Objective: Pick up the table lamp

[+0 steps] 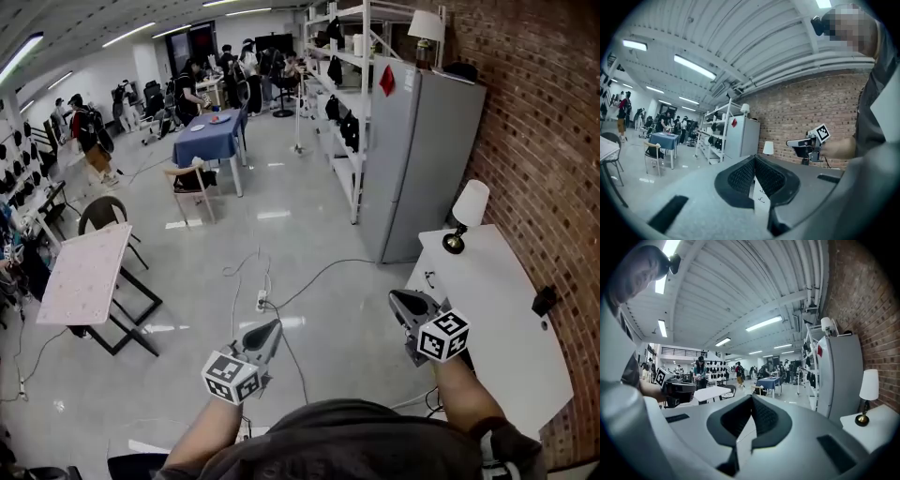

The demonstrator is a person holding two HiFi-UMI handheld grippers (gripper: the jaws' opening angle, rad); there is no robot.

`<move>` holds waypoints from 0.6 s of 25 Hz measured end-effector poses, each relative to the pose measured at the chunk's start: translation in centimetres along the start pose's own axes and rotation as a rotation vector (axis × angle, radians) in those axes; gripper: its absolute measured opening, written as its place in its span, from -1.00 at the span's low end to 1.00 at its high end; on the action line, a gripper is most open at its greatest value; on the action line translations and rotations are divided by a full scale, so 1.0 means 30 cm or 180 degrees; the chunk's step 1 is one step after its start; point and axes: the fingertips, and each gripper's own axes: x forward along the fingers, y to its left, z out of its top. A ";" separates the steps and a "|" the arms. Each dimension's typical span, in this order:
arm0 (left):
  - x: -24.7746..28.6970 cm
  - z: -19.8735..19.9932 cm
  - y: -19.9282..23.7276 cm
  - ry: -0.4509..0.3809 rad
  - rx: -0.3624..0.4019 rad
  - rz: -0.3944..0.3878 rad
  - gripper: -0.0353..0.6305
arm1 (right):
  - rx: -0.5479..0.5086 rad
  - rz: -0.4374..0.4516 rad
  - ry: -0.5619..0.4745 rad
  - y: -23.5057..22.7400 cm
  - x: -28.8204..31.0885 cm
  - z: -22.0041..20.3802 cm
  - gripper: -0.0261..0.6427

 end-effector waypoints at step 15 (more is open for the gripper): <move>0.126 -0.018 0.304 0.0068 -0.0143 -0.0078 -0.88 | 0.0065 -0.0071 0.0129 -0.093 0.322 0.012 -0.94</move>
